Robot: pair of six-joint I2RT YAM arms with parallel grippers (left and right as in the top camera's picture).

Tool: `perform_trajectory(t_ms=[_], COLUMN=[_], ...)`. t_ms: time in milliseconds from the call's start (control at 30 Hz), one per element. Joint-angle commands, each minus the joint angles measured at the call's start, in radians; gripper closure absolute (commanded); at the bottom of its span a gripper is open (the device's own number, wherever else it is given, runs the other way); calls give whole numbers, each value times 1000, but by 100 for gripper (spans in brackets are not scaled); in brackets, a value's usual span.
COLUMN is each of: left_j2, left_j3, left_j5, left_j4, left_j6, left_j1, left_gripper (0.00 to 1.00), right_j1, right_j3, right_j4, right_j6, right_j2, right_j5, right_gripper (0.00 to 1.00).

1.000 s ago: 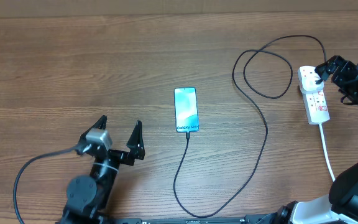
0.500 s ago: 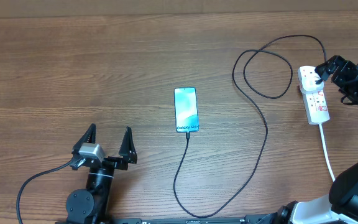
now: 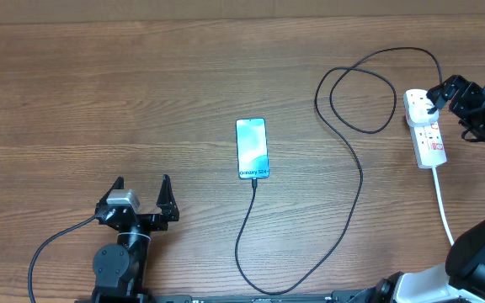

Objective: Plug charger to phone and switch on socket

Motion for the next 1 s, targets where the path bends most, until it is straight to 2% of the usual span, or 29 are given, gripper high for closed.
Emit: perform_trajectory(t_ms=[0,200,467,967], left_j2=[-12,-12,-12,-12], left_j3=[-4,-4,-4,-4], left_j5=[20,23,21,33], left_j4=[-2,-2,-3,-4], left_j6=[64,125,271,276], left_j1=[18,19,19,97], left_gripper=[1,0,0,0], right_j1=[1,1,1,1], right_j3=[1,1,1,1], right_j4=[5,5,5,5], right_j6=[3,3,3,3], right_j2=[-6,-6,-6,-6], right_j5=[0,0,0,0], right_gripper=[0,0,0,0])
